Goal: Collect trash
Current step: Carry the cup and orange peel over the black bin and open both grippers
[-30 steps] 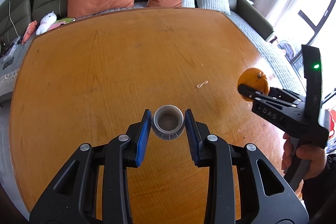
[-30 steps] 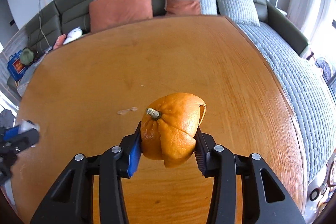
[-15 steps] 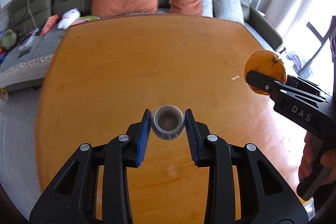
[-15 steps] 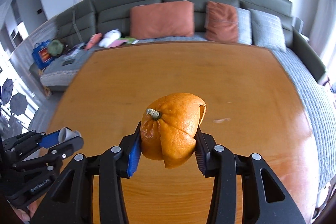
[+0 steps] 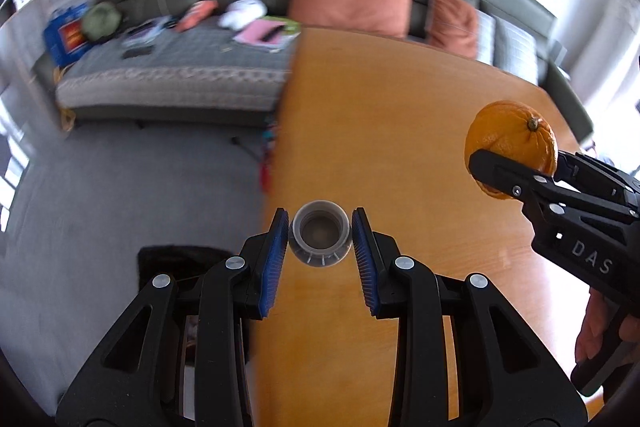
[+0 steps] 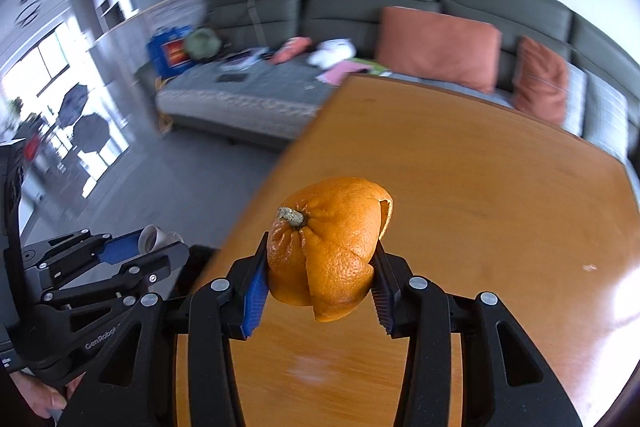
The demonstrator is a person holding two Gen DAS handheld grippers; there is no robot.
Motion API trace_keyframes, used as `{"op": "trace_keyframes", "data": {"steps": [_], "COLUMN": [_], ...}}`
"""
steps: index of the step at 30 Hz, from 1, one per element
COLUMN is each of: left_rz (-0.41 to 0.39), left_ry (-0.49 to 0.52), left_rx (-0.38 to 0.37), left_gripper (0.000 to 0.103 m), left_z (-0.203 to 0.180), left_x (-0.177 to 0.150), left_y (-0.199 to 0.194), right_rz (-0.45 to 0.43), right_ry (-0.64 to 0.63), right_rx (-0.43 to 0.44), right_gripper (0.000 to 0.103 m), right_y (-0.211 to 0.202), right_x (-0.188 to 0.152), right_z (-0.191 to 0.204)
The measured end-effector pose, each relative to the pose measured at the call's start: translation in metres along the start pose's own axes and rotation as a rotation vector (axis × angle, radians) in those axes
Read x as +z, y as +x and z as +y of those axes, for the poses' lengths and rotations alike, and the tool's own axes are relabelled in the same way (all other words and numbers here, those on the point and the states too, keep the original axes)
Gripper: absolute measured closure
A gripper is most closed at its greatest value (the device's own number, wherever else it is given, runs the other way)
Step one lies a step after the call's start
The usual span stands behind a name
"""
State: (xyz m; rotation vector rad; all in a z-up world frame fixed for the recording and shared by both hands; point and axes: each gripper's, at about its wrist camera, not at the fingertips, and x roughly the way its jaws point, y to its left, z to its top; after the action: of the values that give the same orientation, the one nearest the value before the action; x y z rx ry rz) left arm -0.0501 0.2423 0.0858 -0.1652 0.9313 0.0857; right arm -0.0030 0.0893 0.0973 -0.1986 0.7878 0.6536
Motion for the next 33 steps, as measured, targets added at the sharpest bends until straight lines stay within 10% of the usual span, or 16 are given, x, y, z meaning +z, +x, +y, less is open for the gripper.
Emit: {"op": "trace_keyframes", "data": {"steps": [18, 22, 23, 24, 25, 33], "left_rz": [0.098, 0.139, 0.175, 0.199, 0.208, 0.18], "left_ry": [-0.369, -0.422, -0.431, -0.441, -0.452, -0.493], "left_rx": [0.237, 0.263, 0.264, 0.28, 0.304, 0.357], "left_gripper": [0.07, 0.07, 0.06, 0.021, 0.004, 0.006], "left_z": [0.21, 0.24, 0.248, 0.253, 0.26, 0.279], "left_x": [-0.085, -0.099, -0.101, -0.101, -0.105, -0.107], "left_y": [-0.019, -0.015, -0.01, -0.006, -0.006, -0.013], "right_rz": [0.153, 0.193, 0.182, 0.164, 0.154, 0.153], "right_ry": [-0.255, -0.282, -0.29, -0.303, -0.311, -0.306], "right_rx": [0.233, 0.263, 0.252, 0.237, 0.232, 0.245], "right_gripper": [0.056, 0.043, 0.036, 0.034, 0.032, 0.032], "right_y": [0.072, 0.093, 0.096, 0.098, 0.1, 0.108], "right_x": [0.005, 0.008, 0.009, 0.012, 0.015, 0.02], "right_z": [0.198, 0.235, 0.242, 0.249, 0.253, 0.262]}}
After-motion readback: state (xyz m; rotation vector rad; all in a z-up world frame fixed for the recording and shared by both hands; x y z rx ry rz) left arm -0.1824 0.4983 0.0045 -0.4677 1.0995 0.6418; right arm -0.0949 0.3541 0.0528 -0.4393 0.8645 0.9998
